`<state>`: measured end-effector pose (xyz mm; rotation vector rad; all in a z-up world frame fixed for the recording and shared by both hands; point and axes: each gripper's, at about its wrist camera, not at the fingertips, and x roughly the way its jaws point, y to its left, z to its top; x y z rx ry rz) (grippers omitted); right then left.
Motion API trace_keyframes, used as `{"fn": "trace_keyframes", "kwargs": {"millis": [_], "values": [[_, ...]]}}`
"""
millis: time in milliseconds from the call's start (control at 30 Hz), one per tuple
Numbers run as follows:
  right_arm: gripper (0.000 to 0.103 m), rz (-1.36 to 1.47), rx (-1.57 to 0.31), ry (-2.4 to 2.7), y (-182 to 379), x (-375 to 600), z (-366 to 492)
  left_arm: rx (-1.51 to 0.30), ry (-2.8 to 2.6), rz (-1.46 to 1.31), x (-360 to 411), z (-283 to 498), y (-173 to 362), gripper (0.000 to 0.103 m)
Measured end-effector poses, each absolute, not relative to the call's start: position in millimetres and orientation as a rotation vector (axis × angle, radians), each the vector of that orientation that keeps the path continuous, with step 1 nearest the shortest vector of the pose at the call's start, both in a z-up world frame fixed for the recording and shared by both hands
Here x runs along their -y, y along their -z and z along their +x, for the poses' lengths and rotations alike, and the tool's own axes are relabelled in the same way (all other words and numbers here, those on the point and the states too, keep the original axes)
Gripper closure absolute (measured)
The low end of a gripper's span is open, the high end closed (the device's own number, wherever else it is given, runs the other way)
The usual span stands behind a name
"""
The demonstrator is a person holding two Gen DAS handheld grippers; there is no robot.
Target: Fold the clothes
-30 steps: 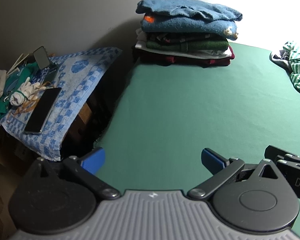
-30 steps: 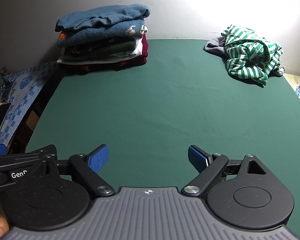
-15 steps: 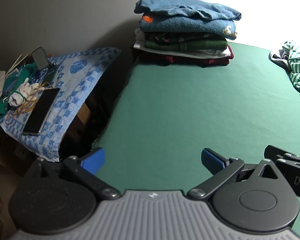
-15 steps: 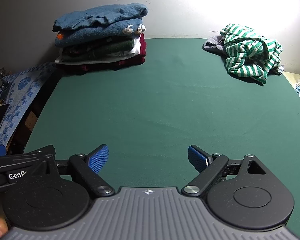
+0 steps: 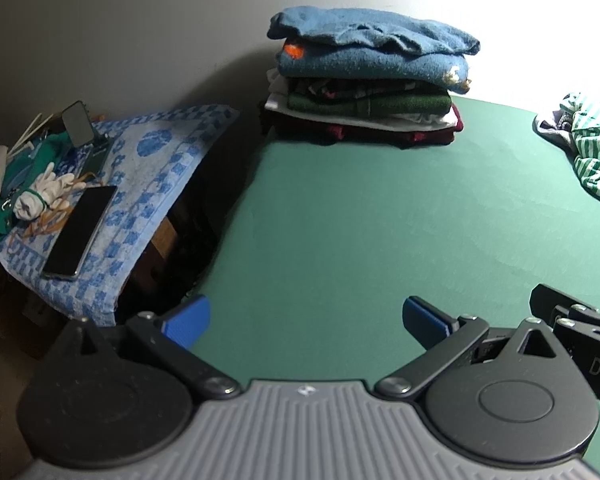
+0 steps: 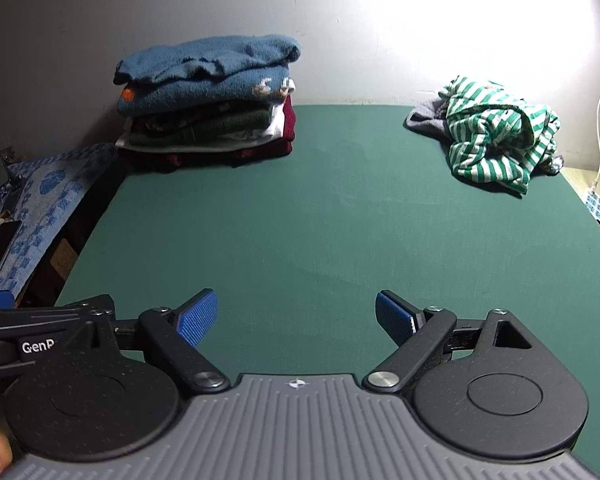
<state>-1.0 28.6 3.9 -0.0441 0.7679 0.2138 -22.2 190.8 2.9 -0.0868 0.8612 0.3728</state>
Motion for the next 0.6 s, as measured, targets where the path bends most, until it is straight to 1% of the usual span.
{"fn": "trace_keyframes", "kwargs": {"millis": [333,600], "values": [[0.015,-0.027,-0.632,-0.227,-13,-30,-5,-0.790,-0.360,-0.073,-193,-13,-19,0.000],[0.015,-0.003,-0.512,-0.238,-31,-31,-2,-0.739,-0.353,-0.061,-192,-6,-34,0.000]]}}
